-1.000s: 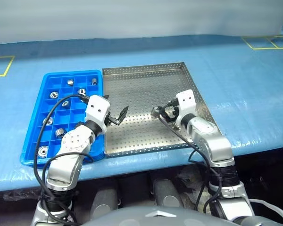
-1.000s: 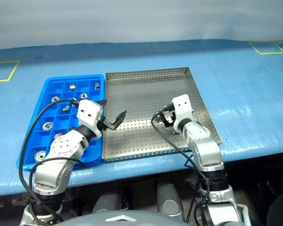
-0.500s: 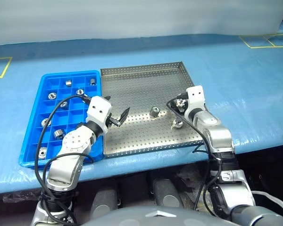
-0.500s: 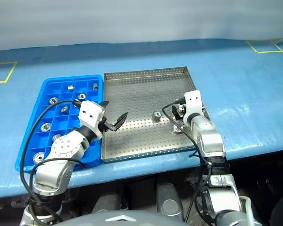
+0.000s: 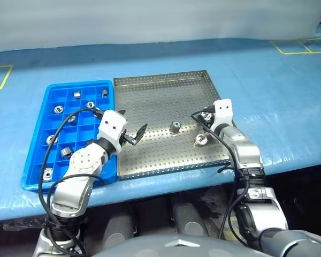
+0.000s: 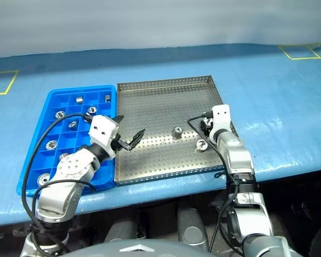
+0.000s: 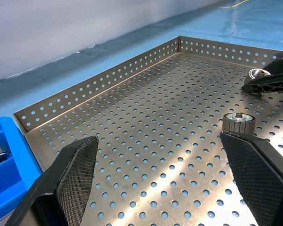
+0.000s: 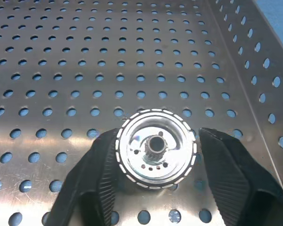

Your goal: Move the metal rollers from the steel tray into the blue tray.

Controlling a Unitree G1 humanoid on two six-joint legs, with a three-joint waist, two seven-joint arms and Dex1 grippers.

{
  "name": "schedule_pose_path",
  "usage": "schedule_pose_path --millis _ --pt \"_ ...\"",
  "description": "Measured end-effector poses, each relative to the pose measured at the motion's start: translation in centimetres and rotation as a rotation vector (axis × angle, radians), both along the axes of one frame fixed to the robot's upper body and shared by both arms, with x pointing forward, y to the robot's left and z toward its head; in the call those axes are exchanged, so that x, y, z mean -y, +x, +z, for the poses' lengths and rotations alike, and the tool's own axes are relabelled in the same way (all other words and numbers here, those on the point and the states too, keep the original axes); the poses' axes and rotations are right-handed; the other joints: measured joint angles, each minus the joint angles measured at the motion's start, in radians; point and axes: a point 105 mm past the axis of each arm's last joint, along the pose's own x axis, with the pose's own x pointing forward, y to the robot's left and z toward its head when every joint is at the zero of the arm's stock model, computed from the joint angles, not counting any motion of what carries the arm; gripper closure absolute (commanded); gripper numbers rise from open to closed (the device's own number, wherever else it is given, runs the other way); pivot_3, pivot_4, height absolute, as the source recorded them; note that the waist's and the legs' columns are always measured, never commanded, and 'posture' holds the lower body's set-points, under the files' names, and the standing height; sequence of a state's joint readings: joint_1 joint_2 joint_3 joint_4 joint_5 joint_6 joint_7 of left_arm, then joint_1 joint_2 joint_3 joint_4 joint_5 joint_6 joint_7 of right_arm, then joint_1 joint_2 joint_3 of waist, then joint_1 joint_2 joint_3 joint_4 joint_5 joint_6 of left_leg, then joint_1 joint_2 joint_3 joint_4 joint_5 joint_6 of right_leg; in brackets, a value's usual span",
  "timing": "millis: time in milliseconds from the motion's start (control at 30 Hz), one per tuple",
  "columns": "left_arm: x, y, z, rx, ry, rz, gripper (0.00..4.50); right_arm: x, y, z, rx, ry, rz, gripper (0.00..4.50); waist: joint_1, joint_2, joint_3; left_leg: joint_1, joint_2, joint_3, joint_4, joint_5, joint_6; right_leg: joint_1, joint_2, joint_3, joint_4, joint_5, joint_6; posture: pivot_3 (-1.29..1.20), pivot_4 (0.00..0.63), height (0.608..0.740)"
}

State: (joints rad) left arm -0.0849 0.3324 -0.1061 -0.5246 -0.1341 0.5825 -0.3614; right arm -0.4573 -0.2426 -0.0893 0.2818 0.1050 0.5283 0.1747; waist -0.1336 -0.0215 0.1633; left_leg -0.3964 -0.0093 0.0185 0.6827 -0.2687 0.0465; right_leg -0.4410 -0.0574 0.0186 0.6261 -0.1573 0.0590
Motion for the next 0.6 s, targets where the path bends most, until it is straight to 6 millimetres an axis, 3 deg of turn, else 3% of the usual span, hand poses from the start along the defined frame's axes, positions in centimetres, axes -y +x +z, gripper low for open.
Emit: schedule_pose_path --millis 33,200,300,400,467,600 --pt "0.0 0.0 0.0 -0.001 0.005 -0.006 0.00 0.0 0.0 0.0 0.000 0.001 0.000 2.80 0.000 0.000 0.000 0.000 0.000 0.000 0.000 0.000 0.000 0.000 0.000 0.000 0.000 0.000 0.000 -0.19 0.150 0.740" --pt "-0.2 -0.1 0.3 -0.001 -0.015 -0.022 0.00 -0.1 -0.3 0.8 0.039 0.019 0.004 2.80 0.000 0.000 0.000 -0.001 0.000 0.000 0.000 0.000 0.000 -0.001 0.000 0.000 0.000 0.000 0.000 -0.19 0.150 0.740" --pt "-0.5 -0.3 0.5 -0.006 -0.040 -0.046 0.00 -1.7 -1.0 3.7 0.140 0.064 0.085 2.80 -0.003 0.001 0.001 -0.001 0.001 0.001 0.000 0.000 0.000 -0.002 0.000 0.000 0.000 0.000 0.000 -0.19 0.150 0.740" --pt "-1.7 -0.8 1.6 0.011 -0.090 -0.047 0.00 -5.8 -2.8 7.6 0.240 0.152 0.301 2.80 -0.008 0.001 0.001 -0.001 0.002 0.000 -0.001 0.000 0.000 -0.003 0.001 0.000 0.000 -0.001 0.001 -0.19 0.150 0.740" --pt "-2.8 -0.8 2.6 0.040 -0.124 -0.027 0.00 -8.9 -4.5 9.0 0.259 0.201 0.463 2.80 -0.008 0.001 0.001 0.000 0.002 -0.001 0.000 0.000 0.000 -0.002 0.001 -0.001 0.001 -0.003 0.003 -0.19 0.150 0.740" --pt "-5.9 -1.0 4.2 0.094 -0.156 0.071 0.00 -13.5 -7.4 8.2 0.170 0.283 0.691 2.80 -0.008 0.001 0.001 0.000 0.001 -0.001 0.000 0.000 0.000 -0.001 -0.001 -0.001 0.000 -0.005 0.000 -0.17 0.150 0.740"
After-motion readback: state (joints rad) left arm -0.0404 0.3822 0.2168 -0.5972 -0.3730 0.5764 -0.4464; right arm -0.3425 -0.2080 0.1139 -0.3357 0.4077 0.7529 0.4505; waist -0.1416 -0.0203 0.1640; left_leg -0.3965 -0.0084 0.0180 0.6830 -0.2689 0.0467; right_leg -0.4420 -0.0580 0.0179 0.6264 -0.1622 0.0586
